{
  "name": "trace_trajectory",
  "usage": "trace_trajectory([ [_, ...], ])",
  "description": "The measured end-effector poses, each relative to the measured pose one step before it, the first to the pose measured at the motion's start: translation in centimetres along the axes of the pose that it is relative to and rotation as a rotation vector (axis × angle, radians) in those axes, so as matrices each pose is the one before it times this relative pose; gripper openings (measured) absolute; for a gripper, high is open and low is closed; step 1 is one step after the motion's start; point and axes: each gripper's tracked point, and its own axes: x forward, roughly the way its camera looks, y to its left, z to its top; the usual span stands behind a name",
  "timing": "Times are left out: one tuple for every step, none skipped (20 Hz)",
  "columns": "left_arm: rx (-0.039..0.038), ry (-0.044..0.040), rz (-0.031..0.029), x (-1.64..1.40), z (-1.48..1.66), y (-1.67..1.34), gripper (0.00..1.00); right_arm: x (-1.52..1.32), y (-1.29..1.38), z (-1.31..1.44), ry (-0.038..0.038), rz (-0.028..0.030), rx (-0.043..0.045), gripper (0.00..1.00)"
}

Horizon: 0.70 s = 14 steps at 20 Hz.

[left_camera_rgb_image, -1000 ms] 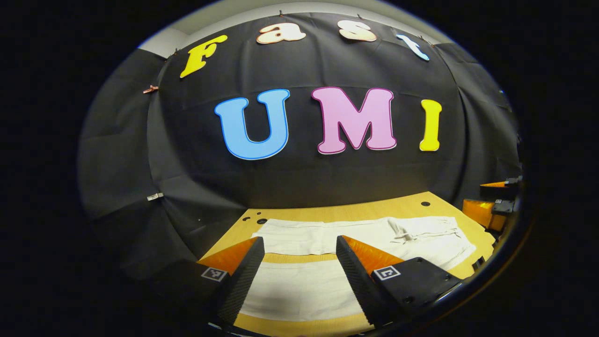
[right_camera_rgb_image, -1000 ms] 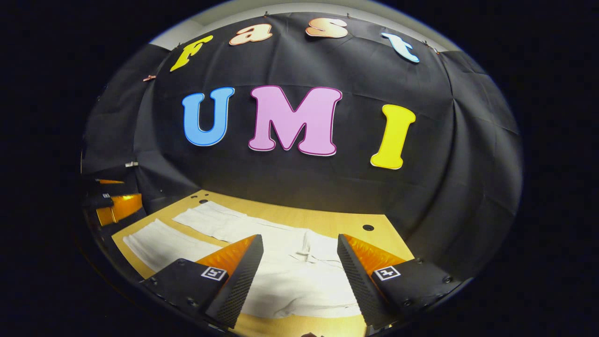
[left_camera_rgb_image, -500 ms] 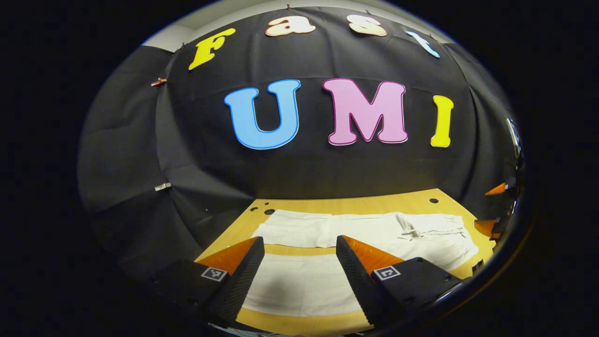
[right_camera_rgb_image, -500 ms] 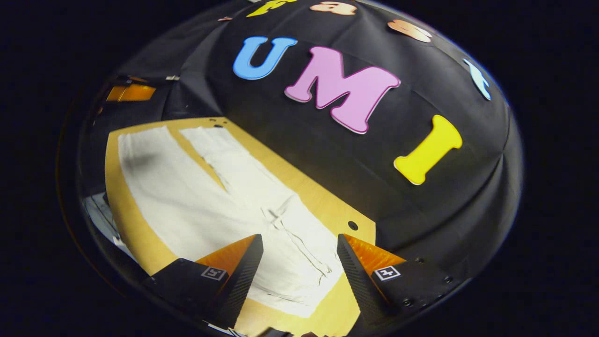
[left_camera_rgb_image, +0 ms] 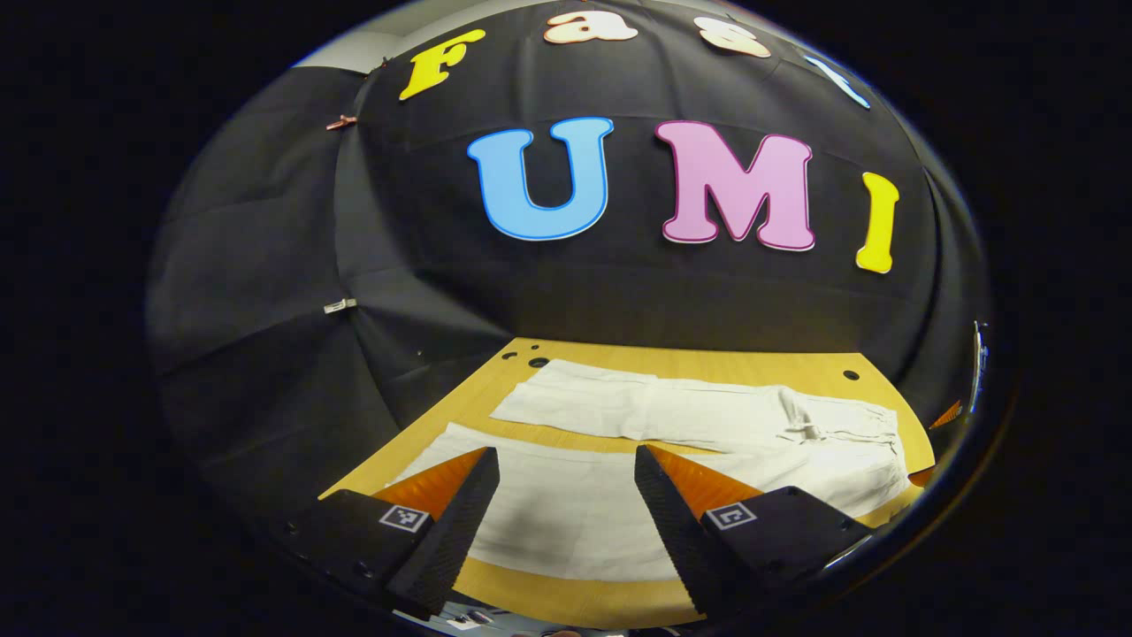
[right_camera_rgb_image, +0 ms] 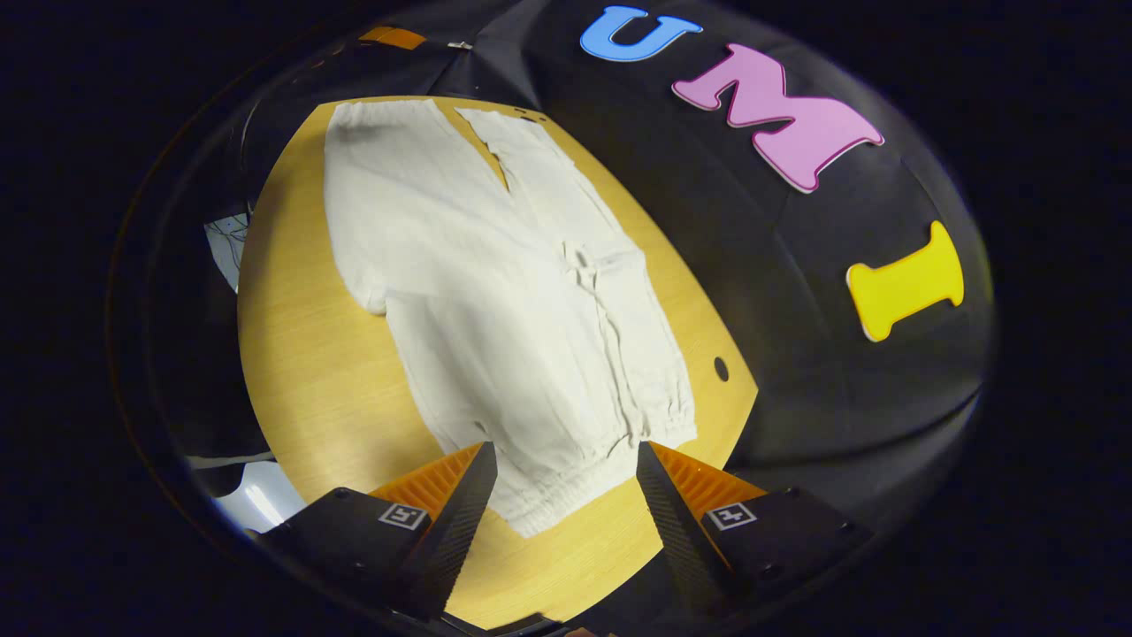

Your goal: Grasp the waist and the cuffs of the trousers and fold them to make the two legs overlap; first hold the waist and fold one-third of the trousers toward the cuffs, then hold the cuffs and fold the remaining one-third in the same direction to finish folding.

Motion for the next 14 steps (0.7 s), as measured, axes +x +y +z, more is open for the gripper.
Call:
trace_trajectory([
  [-0.01006, 0.01207, 0.01189, -0.090, -0.620, 0.089, 0.98, 0.378, 0.068, -1.073, 0.01915, 0.01759, -0.02120, 0.98],
  [-0.00797, 0.01244, 0.00987, -0.098, -0.428, 0.067, 0.98, 0.321, -0.057, -0.968, 0.01650, 0.01361, -0.02869, 0.98],
  [-0.00318, 0.01183, 0.01100, -0.044, -0.549, 0.098, 0.98, 0.328, 0.126, -1.046, 0.01637, 0.01871, -0.02165, 0.98],
  [0.00171, 0.01202, 0.01230, -0.048, -0.406, 0.092, 0.98, 0.270, 0.220, -0.856, 0.01353, 0.01899, -0.01691, 0.98],
  [0.00356, 0.00857, 0.01193, -0.081, -0.332, 0.096, 0.98, 0.421, 0.088, -0.691, 0.00941, 0.01136, -0.01892, 0.98],
  [0.00267, 0.00589, 0.00783, -0.100, -0.115, 0.103, 0.98, 0.216, 0.053, -0.554, 0.01019, 0.00750, -0.01811, 0.98],
  [0.00233, 0.00488, 0.00493, -0.099, -0.111, -0.112, 0.98, 0.422, 0.046, -0.557, 0.01053, 0.00419, -0.01396, 0.98],
  [0.00385, 0.00556, 0.00213, -0.125, 0.062, -0.056, 0.98, 0.454, 0.206, -0.480, 0.01091, 0.01159, -0.01106, 0.98],
  [0.00724, 0.00125, 0.00049, -0.066, -0.035, -0.134, 0.98, 0.351, 0.261, -0.207, 0.00529, 0.01233, -0.01341, 0.98],
  [0.01118, -0.00265, -0.00037, -0.118, 0.277, -0.072, 0.98, 0.299, 0.367, -0.157, 0.00418, 0.01542, -0.01748, 0.98],
  [0.01263, -0.00217, -0.00202, -0.034, 0.098, -0.108, 0.98, 0.428, 0.418, -0.108, 0.00478, 0.01515, -0.01937, 0.98],
  [0.01108, -0.00113, -0.00215, -0.012, 0.197, -0.135, 0.98, 0.006, 0.200, 0.221, -0.00427, 0.01279, -0.01616, 0.98],
  [0.00715, -0.00062, -0.00145, -0.174, 0.034, -0.050, 0.98, 0.257, -0.039, 0.165, -0.00413, -0.00750, -0.00818, 0.96],
  [0.00305, -0.00011, -0.00358, -0.085, 0.128, -0.095, 0.98, 0.173, -0.022, -0.021, 0.00361, 0.00203, 0.00288, 0.95],
])
